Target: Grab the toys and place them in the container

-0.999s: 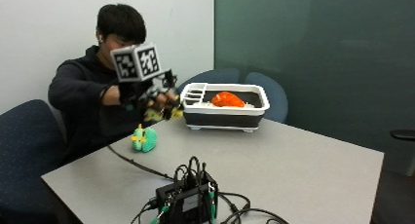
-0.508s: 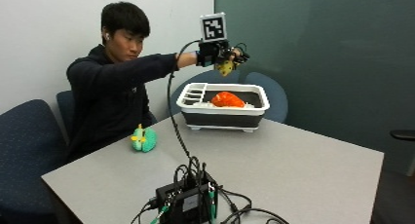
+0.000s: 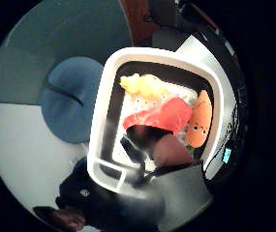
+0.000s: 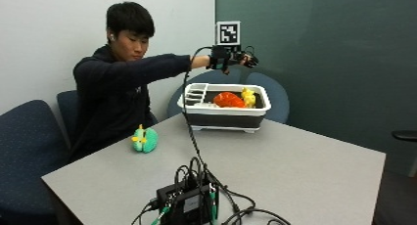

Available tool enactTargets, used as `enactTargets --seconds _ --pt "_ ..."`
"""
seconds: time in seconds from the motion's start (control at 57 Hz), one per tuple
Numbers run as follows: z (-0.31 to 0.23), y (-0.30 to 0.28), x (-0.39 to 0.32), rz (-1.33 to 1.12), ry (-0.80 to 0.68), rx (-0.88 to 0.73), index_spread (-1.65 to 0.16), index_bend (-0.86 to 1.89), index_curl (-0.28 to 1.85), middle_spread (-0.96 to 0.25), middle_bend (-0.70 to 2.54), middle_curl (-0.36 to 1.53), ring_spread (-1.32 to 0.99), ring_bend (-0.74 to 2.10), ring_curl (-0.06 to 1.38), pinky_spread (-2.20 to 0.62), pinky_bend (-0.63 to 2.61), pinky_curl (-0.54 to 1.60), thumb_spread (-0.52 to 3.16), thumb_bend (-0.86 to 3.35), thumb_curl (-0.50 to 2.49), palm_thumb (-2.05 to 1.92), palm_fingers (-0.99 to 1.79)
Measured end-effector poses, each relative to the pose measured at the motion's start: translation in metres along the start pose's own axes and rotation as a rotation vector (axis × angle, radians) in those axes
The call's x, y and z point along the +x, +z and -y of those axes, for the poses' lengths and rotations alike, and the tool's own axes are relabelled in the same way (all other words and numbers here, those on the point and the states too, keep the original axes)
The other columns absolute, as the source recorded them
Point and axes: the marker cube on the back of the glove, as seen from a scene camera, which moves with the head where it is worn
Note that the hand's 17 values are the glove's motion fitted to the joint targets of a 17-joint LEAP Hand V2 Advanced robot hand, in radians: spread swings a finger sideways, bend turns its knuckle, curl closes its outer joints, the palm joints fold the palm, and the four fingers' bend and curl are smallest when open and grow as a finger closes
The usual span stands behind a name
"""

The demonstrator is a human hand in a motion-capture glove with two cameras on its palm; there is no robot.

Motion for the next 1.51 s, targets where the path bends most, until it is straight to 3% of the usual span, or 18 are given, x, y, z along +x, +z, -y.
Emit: enactTargets --seconds 0.07,0.21,0.298,0.351,0.508,0.614,0.912,1.087,1.192,1.332,1.508 --pt "-0.024 -0.006 0.049 -0.035 -0.005 -0.027 -0.25 0.33 0.50 -0.13 0.34 0.43 -0.13 0.33 0.21 0.01 0.70 0.41 1.18 -0.05 0.39 0.08 -0.05" --pt "-0.111 -0.011 0.129 0.196 -0.125 -0.084 -0.26 0.31 0.48 -0.09 0.20 0.40 -0.10 0.28 0.22 0.02 0.68 0.40 1.15 -0.02 0.37 0.06 -0.06" --pt "-0.161 0.015 0.173 0.126 -0.145 -0.160 -0.27 0.30 0.48 -0.07 0.18 0.39 -0.09 0.26 0.22 0.02 0.67 0.39 1.15 -0.02 0.37 0.07 -0.04" --pt "-0.185 0.039 0.199 -0.003 -0.046 -0.230 -0.27 0.30 0.48 -0.06 0.18 0.39 -0.08 0.23 0.22 0.02 0.65 0.38 1.15 -0.02 0.36 0.07 -0.04" --pt "-0.274 0.095 0.205 0.039 -0.043 -0.550 -0.27 0.13 0.44 -0.03 0.16 0.36 -0.04 0.14 0.19 0.02 0.67 0.38 1.12 -0.02 0.36 0.07 -0.22" --pt "-0.308 0.122 0.212 0.009 -0.029 -0.645 -0.26 0.08 0.38 -0.02 0.08 0.32 -0.02 0.14 0.19 0.02 0.70 0.39 1.11 -0.01 0.36 0.12 -0.34" --pt "-0.331 0.190 0.205 -0.107 -0.161 -0.684 -0.23 0.05 0.25 0.03 0.05 0.20 0.01 0.14 0.19 0.03 0.75 0.40 1.09 -0.01 0.37 0.23 -0.44" --pt "-0.325 0.210 0.184 0.028 -0.176 -0.666 -0.23 0.11 0.23 0.03 0.06 0.17 0.01 0.13 0.18 0.03 0.73 0.39 1.10 0.00 0.37 0.31 -0.41" --pt "-0.320 0.215 0.177 0.045 -0.229 -0.563 -0.26 0.39 0.31 0.01 0.08 0.15 0.01 0.07 0.14 0.03 0.62 0.36 1.16 0.05 0.39 0.43 -0.22" --pt "-0.304 0.207 0.171 0.121 -0.188 -0.403 -0.28 0.90 0.48 -0.05 0.21 0.18 -0.02 0.08 0.08 0.04 0.53 0.33 1.19 0.11 0.44 0.58 0.06" --pt "-0.271 0.160 0.165 0.194 -0.150 -0.227 -0.22 1.03 0.58 -0.16 0.47 0.30 -0.10 0.13 0.05 0.03 0.50 0.32 1.05 0.12 0.54 0.68 0.20"
